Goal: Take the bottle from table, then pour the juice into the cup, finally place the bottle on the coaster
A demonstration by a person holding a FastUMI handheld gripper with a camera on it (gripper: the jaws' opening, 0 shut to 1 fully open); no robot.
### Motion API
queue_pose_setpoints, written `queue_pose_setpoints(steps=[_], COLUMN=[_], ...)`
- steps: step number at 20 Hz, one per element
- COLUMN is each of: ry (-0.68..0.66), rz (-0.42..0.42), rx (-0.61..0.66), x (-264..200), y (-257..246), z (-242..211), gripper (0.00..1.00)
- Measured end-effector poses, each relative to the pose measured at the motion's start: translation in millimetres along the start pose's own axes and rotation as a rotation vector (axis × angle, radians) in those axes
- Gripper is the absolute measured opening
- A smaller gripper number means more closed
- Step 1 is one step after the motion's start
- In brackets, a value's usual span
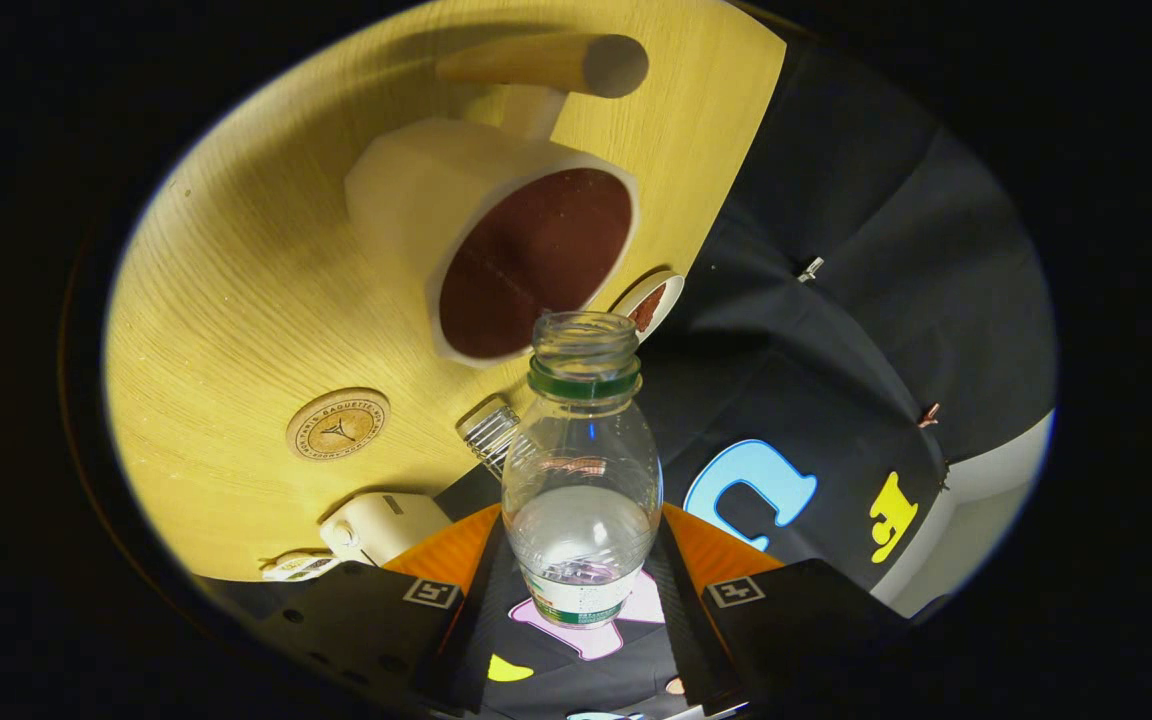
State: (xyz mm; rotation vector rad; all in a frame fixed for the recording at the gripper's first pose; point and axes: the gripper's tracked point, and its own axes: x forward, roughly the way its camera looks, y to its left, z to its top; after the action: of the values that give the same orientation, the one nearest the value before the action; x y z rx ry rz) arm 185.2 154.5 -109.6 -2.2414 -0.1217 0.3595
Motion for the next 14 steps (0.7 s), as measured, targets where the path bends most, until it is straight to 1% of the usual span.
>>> queue_pose_setpoints(steps=[3,6,10,14], ry=[0.007,0.008,0.029,0.067], rz=[-0.002,0.012,0.031,0.060], rx=[0.065,0.167,0.411,0.703], x=[-6.7,-15.6,-31.4,-40.3], y=[-2.5,-0.6,-1.5,-1.6], z=[-4.6,-8.8,-25.3,-55.5], gripper=[0.74,0.74,0.74,0.74])
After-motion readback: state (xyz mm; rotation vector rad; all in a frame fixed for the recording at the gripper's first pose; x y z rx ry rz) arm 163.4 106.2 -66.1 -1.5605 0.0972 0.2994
